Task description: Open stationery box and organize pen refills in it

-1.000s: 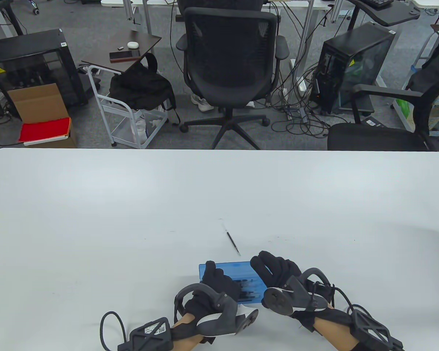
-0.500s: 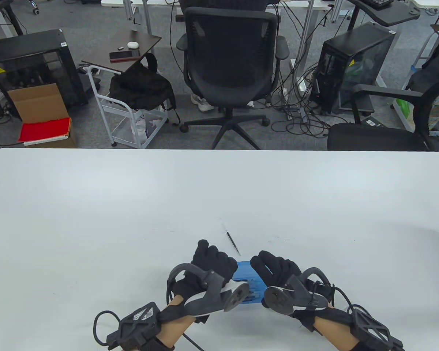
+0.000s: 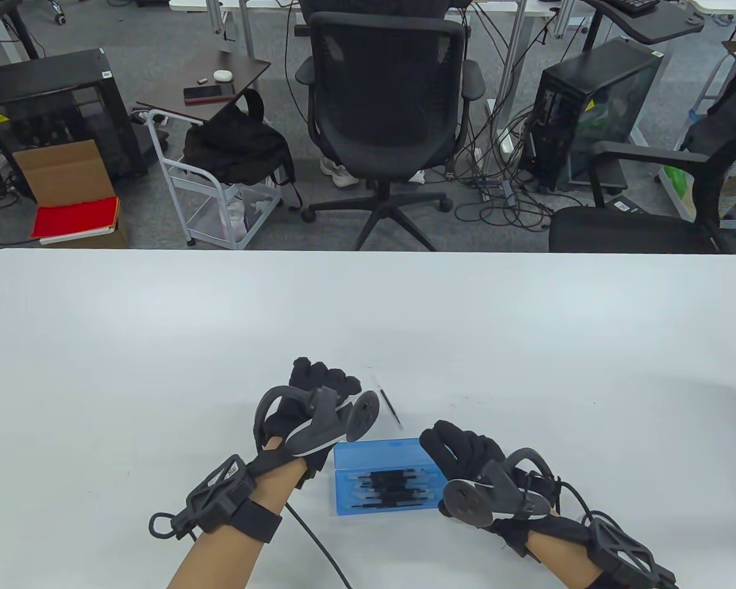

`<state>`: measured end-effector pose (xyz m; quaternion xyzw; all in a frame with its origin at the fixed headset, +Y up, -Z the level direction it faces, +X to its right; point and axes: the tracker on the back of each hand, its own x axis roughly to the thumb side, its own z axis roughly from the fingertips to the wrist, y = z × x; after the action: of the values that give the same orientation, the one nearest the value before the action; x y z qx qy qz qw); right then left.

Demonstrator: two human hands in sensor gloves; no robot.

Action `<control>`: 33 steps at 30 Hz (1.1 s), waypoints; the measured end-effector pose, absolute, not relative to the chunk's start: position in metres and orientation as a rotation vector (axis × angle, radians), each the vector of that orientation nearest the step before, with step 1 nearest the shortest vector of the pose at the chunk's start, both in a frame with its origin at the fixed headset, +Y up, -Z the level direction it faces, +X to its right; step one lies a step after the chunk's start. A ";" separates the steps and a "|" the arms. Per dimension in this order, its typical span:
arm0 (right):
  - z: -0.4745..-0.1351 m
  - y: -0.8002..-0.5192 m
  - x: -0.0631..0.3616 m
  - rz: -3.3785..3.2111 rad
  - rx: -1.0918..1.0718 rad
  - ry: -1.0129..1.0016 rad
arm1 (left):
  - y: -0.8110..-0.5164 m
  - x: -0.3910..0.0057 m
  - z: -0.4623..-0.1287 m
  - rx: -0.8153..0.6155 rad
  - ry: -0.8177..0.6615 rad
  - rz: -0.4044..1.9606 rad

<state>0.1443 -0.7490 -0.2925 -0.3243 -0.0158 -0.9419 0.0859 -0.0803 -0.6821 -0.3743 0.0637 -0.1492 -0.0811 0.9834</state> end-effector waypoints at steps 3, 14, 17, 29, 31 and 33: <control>-0.292 -0.750 0.144 -2.821 -0.972 -0.060 | -0.692 -0.076 -0.387 0.079 -0.299 -0.175; -0.294 -0.749 0.146 -2.818 -0.974 -0.054 | -0.726 -0.054 -0.415 -0.016 -0.408 -0.221; -0.294 -0.749 0.146 -2.818 -0.974 -0.054 | -0.731 -0.050 -0.416 -0.020 -0.454 -0.237; -0.294 -0.749 0.146 -2.817 -0.972 -0.056 | -0.741 -0.044 -0.419 -0.098 -0.562 -0.238; -0.294 -0.749 0.146 -2.817 -0.971 -0.055 | -0.741 -0.044 -0.419 -0.110 -0.563 -0.234; -0.294 -0.749 0.146 -2.817 -0.969 -0.056 | -0.741 -0.044 -0.419 -0.117 -0.568 -0.231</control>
<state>0.1458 -0.7492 -0.2942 -0.3242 -0.0187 -0.9423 0.0811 -0.0442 -0.7408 -0.4193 -0.0576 -0.2795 -0.1136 0.9516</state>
